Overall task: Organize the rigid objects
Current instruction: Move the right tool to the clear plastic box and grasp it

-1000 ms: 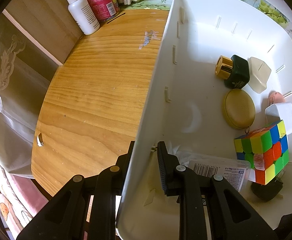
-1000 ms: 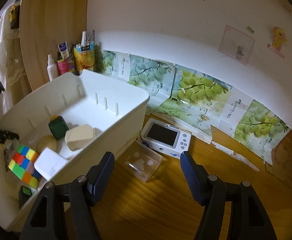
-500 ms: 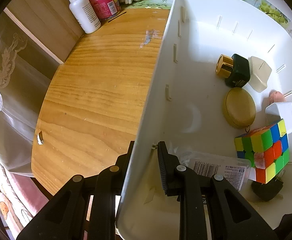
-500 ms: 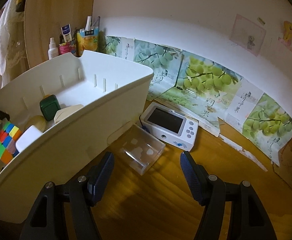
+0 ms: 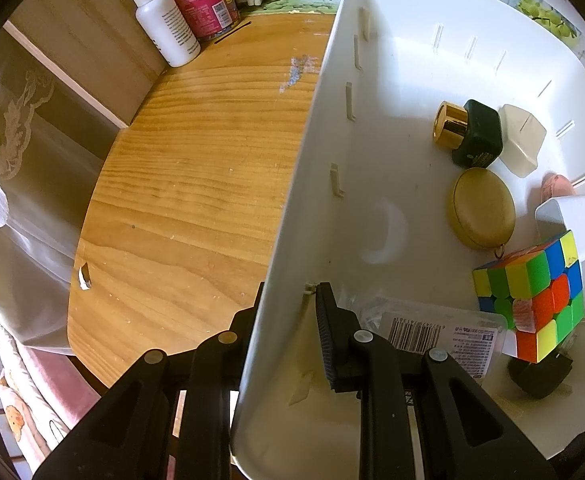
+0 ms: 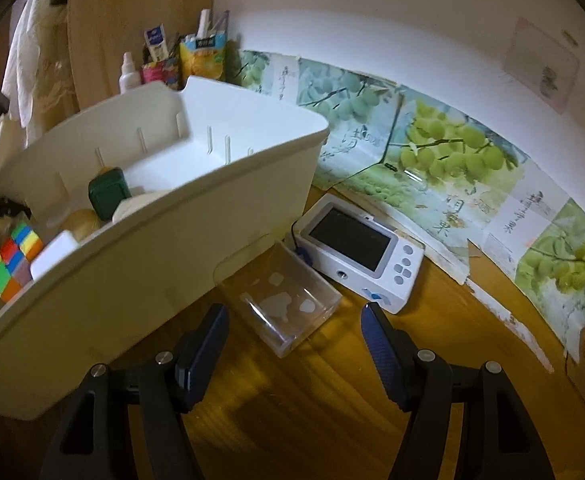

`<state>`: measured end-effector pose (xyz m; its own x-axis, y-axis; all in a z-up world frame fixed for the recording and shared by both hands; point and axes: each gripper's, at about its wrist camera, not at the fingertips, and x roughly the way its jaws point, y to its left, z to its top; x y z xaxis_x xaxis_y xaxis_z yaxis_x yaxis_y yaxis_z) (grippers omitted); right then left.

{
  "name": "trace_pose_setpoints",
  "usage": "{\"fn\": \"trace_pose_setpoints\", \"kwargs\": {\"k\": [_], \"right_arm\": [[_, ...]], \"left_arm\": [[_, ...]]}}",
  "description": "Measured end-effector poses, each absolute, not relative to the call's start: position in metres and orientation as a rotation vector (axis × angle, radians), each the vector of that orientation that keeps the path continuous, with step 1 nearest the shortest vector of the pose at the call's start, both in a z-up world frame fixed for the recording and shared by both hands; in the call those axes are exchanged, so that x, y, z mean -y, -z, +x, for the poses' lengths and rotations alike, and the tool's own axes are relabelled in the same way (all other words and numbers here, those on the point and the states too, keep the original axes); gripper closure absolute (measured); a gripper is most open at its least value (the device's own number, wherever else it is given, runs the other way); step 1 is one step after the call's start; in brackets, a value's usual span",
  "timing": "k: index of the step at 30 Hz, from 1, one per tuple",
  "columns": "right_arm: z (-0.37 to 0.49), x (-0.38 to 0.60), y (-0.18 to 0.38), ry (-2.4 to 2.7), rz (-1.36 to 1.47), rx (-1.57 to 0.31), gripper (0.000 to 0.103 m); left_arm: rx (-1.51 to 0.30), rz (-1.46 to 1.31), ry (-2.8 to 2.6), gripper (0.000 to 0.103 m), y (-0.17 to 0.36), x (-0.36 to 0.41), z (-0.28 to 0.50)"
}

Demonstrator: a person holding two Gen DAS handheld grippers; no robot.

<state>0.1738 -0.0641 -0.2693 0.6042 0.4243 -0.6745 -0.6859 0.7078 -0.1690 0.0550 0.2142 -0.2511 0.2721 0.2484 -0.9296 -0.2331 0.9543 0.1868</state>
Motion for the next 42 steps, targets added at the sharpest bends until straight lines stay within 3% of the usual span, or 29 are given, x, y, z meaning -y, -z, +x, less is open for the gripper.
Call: {"fn": "trace_pose_setpoints", "kwargs": {"k": [24, 42], "right_arm": [[0.196, 0.044, 0.278, -0.778, -0.510, -0.685, 0.033], [0.173, 0.045, 0.278, -0.631, -0.476, -0.727, 0.040]], "left_arm": [[-1.269, 0.024, -0.306, 0.081, 0.253, -0.216, 0.056], [-1.254, 0.023, -0.276, 0.081, 0.255, -0.219, 0.042]]}}
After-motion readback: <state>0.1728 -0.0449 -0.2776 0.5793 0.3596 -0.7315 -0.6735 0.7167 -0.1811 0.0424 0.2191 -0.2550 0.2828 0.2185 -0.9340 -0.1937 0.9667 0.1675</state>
